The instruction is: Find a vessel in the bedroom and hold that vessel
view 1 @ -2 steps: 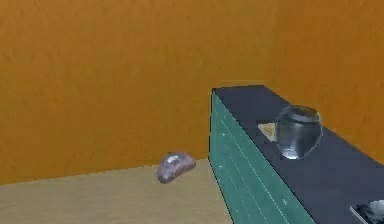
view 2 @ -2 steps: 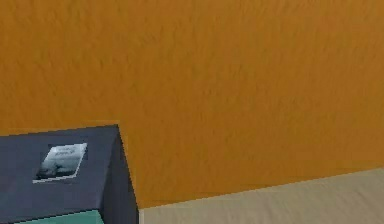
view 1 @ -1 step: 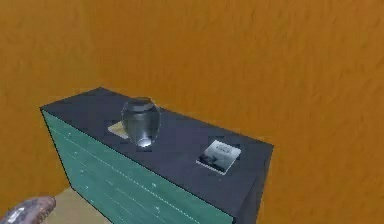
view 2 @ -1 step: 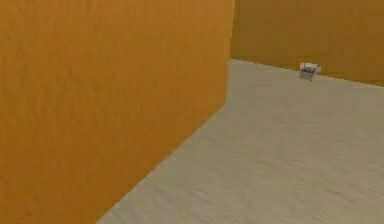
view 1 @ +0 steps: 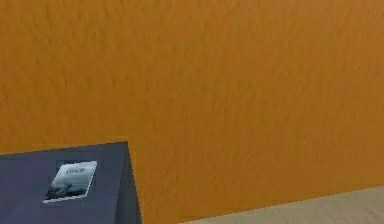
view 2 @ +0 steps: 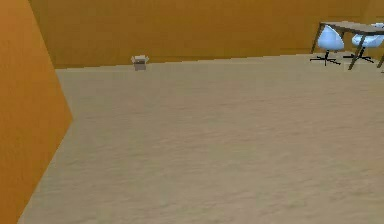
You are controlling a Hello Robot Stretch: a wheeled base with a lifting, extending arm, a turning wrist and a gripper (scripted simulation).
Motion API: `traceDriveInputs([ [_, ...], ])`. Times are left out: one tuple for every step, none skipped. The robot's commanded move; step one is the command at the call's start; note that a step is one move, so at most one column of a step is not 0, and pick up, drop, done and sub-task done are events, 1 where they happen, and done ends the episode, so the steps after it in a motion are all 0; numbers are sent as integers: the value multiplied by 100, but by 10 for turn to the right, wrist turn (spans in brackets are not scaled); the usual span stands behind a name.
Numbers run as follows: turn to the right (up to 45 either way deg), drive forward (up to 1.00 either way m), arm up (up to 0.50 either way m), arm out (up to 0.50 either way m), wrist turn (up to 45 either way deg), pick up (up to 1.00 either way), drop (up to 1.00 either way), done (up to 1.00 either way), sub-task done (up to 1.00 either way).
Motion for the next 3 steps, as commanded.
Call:
traceDriveInputs([
  [60,0,0,0,0,0,0,0,0],
  [0,10,0,0,0,0,0,0,0],
  [-450,0,0,0,0,0,0,0,0],
])
